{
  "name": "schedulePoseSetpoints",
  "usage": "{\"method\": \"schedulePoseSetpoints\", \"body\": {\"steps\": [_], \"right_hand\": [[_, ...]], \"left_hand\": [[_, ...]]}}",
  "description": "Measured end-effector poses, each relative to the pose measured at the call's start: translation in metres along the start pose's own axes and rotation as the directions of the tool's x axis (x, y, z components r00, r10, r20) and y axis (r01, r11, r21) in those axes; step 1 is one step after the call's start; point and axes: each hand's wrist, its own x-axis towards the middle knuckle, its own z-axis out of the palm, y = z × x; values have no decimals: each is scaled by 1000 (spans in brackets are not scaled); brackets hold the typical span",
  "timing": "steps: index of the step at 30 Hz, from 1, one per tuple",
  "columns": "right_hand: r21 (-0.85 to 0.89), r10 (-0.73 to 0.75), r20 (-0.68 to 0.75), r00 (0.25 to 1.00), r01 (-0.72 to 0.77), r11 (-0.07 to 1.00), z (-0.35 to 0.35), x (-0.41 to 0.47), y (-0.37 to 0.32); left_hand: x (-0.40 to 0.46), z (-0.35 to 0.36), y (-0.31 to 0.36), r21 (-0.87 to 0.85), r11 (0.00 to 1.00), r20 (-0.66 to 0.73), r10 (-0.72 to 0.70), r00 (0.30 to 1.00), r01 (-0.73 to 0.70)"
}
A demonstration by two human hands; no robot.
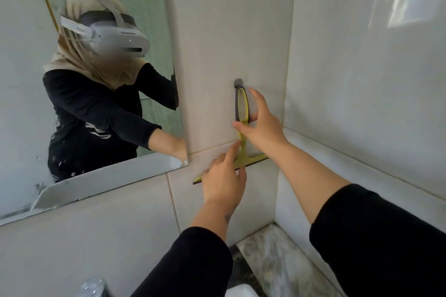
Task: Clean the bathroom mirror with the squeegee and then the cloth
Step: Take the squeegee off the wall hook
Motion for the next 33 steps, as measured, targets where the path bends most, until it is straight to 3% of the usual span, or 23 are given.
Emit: {"method": "schedulePoseSetpoints", "body": {"steps": [5, 13, 21, 26, 28, 30, 31, 33], "right_hand": [[106, -20, -66, 998, 27, 994, 12, 4, 6], [-1, 22, -131, 991, -22, 1000, -20, -2, -24], [156, 161, -84, 983, -147, 977, -60, -34, -98], [254, 152, -37, 988, -138, 957, -65, -54, -146], [103, 76, -38, 996, -72, 992, -65, -58, -165], [-252, -124, -23, 992, 114, 961, -66, -59, -182], [-413, -264, 13, 964, 246, 877, -68, -62, -192], [-608, -517, 212, 829, 526, 594, -73, -66, -211]], "left_hand": [[-4, 10, 3, 38, 999, -54, -34, 998, 36], [-22, -12, 34, 25, 999, -182, 32, 983, -28], [-44, -71, 72, 162, 987, -353, 51, 934, 7], [-62, -128, 76, 237, 971, -409, 84, 909, 17], [-69, -157, 74, 274, 961, -406, 91, 910, 27], [-73, -188, 71, 296, 954, -406, 86, 910, 41], [-76, -204, 68, 311, 949, -408, 86, 909, 50], [-79, -234, 61, 358, 931, -419, 98, 903, 65]]}}
